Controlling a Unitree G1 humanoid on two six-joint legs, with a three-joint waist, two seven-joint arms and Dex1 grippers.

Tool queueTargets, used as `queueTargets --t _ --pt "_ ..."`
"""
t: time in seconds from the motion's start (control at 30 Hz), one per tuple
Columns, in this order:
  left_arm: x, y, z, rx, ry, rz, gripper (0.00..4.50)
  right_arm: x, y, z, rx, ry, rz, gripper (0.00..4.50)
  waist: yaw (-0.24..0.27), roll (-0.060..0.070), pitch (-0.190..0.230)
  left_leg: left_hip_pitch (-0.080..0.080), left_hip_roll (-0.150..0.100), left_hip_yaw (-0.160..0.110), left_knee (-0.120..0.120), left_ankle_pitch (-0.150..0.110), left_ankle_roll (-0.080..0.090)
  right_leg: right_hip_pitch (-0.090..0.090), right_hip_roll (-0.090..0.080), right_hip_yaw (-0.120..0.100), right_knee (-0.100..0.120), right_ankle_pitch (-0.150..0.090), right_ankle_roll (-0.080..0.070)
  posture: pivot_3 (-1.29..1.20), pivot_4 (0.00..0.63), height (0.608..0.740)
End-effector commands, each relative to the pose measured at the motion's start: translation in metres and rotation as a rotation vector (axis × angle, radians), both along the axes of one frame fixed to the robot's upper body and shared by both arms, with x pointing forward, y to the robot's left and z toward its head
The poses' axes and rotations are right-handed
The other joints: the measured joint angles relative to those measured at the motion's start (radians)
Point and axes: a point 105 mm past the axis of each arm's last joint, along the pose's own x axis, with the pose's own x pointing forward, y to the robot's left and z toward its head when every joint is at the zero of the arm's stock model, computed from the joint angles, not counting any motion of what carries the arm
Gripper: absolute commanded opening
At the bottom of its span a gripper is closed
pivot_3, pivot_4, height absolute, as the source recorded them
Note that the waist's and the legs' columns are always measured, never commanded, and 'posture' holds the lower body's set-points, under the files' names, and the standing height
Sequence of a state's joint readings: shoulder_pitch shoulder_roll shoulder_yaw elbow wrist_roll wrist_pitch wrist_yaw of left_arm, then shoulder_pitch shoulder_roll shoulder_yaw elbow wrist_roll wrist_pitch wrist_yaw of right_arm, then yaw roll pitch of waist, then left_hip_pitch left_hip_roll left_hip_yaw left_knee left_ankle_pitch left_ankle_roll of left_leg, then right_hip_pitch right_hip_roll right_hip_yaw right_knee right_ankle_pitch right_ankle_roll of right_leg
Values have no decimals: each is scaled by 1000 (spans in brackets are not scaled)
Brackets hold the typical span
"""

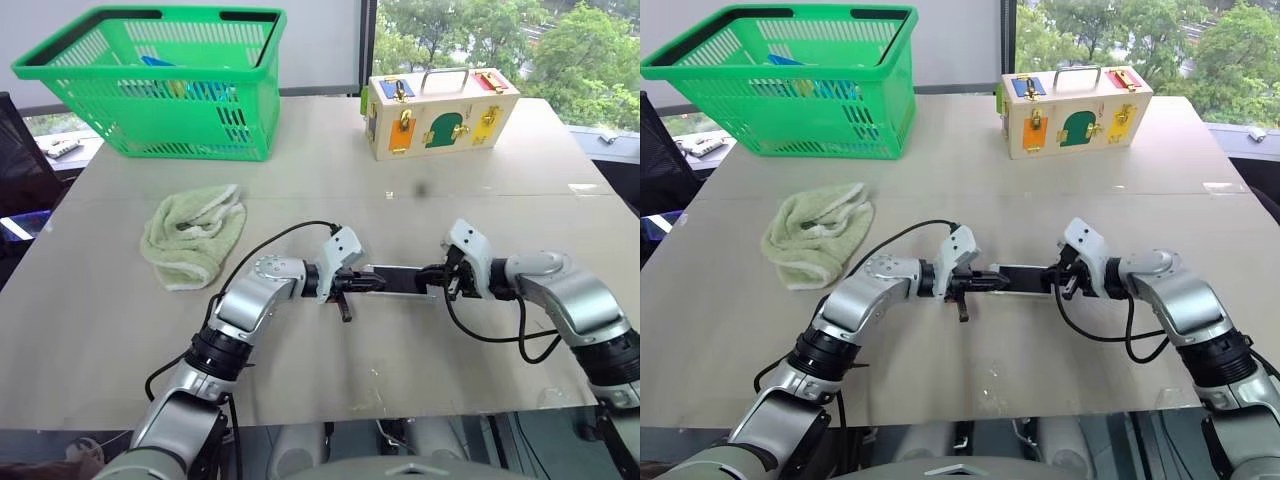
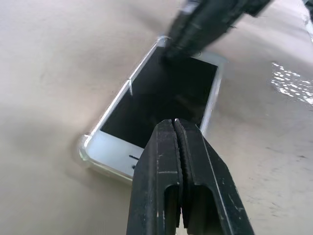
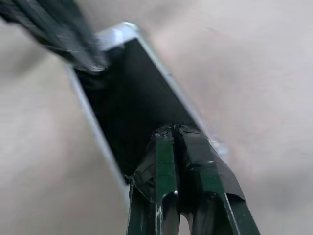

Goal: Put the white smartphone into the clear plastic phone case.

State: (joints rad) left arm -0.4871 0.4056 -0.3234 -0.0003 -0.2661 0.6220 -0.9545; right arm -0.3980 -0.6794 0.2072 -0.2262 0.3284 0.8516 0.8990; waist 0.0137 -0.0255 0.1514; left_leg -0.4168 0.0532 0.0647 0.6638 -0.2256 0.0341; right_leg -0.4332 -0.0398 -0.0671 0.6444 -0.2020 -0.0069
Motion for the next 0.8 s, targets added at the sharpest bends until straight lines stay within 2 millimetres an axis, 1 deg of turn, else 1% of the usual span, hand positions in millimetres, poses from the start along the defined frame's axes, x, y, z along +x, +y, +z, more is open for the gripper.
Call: queueTargets --t 0.03,0.1,0.2,0.3,0.4,0.53,0.67,0.8 --pt "-2 0 -1 2 -8 -7 69 -14 -2 10 -6 -11 41 0 1 1 1 0 0 0 -2 0 0 0 1 0 -1 0 0 0 150 740" --pt "-2 0 -1 4 -6 -11 69 -18 -3 11 -13 -12 42 0 1 1 1 0 0 0 -6 0 0 -1 4 0 -3 0 0 0 150 740" --pt "-2 0 -1 8 -9 -17 69 -23 -5 10 -31 7 36 0 1 1 2 0 -1 1 -9 0 0 -2 5 1 -4 0 1 0 150 740" --pt "-3 1 -1 11 -10 -20 69 -31 -13 -5 -121 48 42 0 1 1 2 0 -1 1 -9 0 0 -2 5 1 -4 -1 1 0 150 740" --pt "-3 2 -2 13 -10 -21 69 -27 -22 -16 -179 72 1 0 1 0 2 1 -1 2 -9 0 0 -2 4 0 -5 -1 1 0 150 740" --pt "-3 4 -2 17 -9 -17 69 -30 -30 -29 -237 150 -21 0 1 0 2 2 -2 2 -9 0 0 -1 3 0 -5 -1 1 0 150 740" --pt "-4 5 -2 18 -8 -12 69 -33 -29 -44 -280 216 10 0 0 -2 2 2 -1 2 -9 0 0 -1 3 0 -5 -1 1 0 150 740" --pt "-5 7 -2 19 -12 -5 69 -30 -24 -53 -302 222 28 0 -2 -6 -2 4 -1 2 -9 0 0 0 1 0 -5 -1 1 0 150 740"
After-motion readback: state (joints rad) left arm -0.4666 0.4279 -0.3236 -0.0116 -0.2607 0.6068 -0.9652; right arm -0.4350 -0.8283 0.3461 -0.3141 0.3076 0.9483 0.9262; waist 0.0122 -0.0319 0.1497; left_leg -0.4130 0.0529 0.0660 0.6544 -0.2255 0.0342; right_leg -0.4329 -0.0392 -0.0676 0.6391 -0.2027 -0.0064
